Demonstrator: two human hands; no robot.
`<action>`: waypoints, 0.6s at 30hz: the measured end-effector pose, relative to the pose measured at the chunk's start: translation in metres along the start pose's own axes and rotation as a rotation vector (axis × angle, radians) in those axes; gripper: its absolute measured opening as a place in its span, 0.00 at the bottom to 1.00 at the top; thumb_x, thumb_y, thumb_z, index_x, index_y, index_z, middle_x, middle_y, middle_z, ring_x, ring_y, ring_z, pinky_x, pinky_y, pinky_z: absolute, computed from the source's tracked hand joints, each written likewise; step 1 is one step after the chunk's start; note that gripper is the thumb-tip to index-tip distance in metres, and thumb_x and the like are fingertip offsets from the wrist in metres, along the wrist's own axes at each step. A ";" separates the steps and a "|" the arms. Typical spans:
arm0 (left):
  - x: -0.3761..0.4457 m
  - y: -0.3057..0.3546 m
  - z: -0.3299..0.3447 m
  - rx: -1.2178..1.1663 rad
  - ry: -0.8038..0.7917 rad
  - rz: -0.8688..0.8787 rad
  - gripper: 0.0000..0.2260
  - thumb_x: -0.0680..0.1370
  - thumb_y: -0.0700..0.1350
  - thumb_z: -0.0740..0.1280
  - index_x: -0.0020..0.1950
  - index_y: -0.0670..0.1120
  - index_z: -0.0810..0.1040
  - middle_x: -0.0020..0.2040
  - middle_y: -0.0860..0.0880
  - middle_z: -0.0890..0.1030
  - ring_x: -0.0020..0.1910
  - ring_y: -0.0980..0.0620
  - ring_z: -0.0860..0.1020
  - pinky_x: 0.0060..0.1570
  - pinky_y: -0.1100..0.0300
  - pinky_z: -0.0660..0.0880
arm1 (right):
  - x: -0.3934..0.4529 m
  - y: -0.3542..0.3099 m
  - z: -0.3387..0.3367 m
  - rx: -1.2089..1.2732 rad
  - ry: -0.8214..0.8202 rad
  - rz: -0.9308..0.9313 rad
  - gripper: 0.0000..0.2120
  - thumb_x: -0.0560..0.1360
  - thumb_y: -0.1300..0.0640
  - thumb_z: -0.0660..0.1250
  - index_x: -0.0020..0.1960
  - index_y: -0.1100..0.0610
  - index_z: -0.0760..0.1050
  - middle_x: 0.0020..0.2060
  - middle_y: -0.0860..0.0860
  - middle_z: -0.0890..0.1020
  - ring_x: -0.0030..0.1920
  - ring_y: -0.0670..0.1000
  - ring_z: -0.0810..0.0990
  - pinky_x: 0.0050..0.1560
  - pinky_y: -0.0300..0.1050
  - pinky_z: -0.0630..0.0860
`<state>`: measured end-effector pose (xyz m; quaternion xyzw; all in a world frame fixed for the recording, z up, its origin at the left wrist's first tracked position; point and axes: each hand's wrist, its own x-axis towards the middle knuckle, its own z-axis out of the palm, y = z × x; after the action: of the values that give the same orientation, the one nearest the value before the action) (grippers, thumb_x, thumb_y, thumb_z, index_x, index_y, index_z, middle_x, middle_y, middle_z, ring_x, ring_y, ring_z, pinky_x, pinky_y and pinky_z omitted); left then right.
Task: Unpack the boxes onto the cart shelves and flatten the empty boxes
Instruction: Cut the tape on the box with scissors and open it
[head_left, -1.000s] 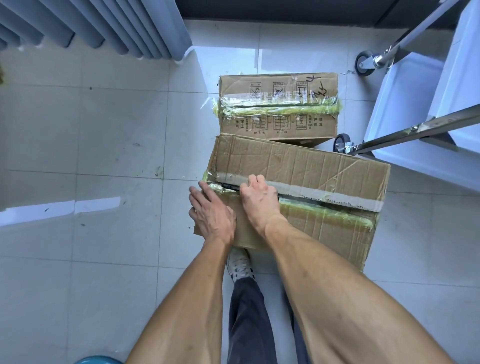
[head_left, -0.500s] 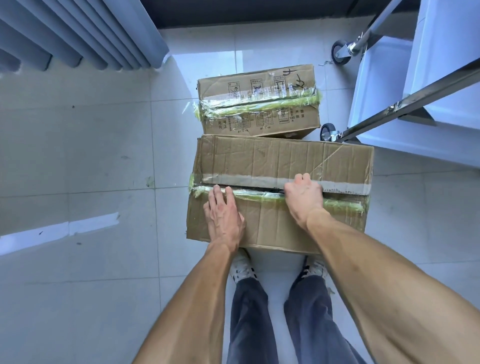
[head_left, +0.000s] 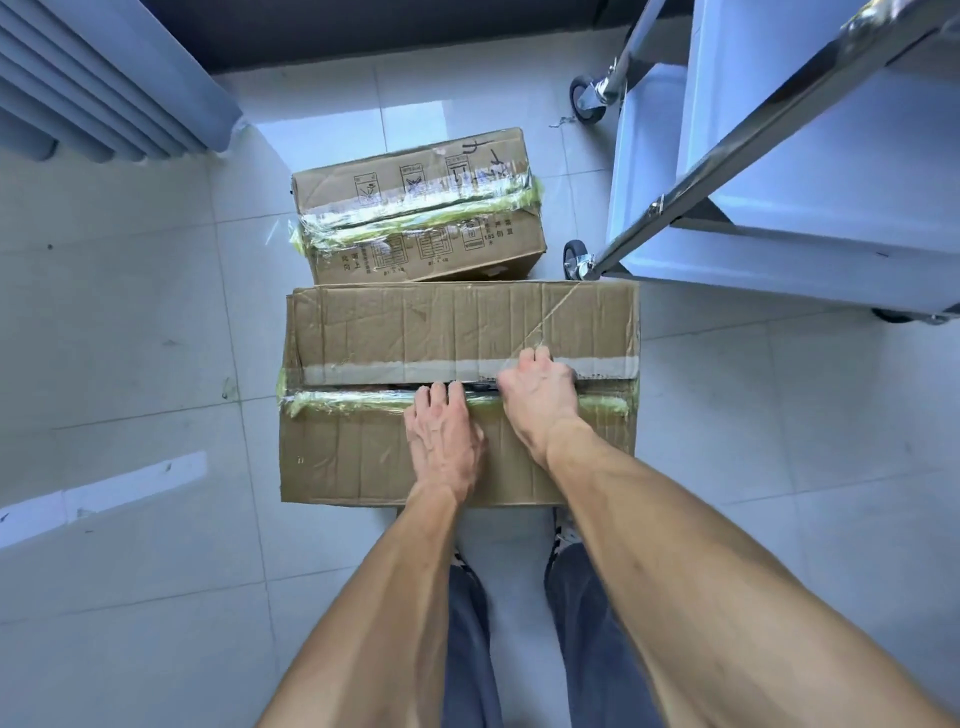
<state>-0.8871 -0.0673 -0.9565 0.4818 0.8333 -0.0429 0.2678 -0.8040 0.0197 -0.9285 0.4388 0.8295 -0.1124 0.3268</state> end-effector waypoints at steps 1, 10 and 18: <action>0.000 0.002 -0.001 0.016 -0.018 -0.003 0.13 0.76 0.42 0.60 0.60 0.47 0.72 0.61 0.48 0.74 0.62 0.47 0.69 0.61 0.54 0.66 | 0.000 0.005 0.000 -0.004 0.001 -0.010 0.15 0.80 0.64 0.56 0.63 0.58 0.76 0.59 0.59 0.74 0.61 0.58 0.71 0.52 0.58 0.78; -0.007 0.036 0.005 0.134 -0.181 -0.064 0.26 0.78 0.44 0.63 0.75 0.43 0.61 0.78 0.42 0.61 0.78 0.40 0.55 0.72 0.49 0.61 | -0.012 0.047 0.002 -0.008 -0.035 -0.017 0.16 0.77 0.67 0.58 0.61 0.59 0.78 0.55 0.58 0.79 0.55 0.59 0.79 0.50 0.60 0.79; -0.012 0.055 0.012 0.240 -0.167 -0.121 0.29 0.78 0.44 0.63 0.78 0.46 0.57 0.79 0.39 0.57 0.78 0.39 0.54 0.71 0.46 0.61 | -0.034 0.104 0.017 0.007 -0.052 0.081 0.16 0.75 0.68 0.59 0.59 0.59 0.79 0.54 0.58 0.78 0.54 0.59 0.77 0.45 0.56 0.78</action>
<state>-0.8318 -0.0513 -0.9500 0.4539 0.8246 -0.1980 0.2736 -0.6996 0.0512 -0.9091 0.4702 0.8018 -0.1135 0.3511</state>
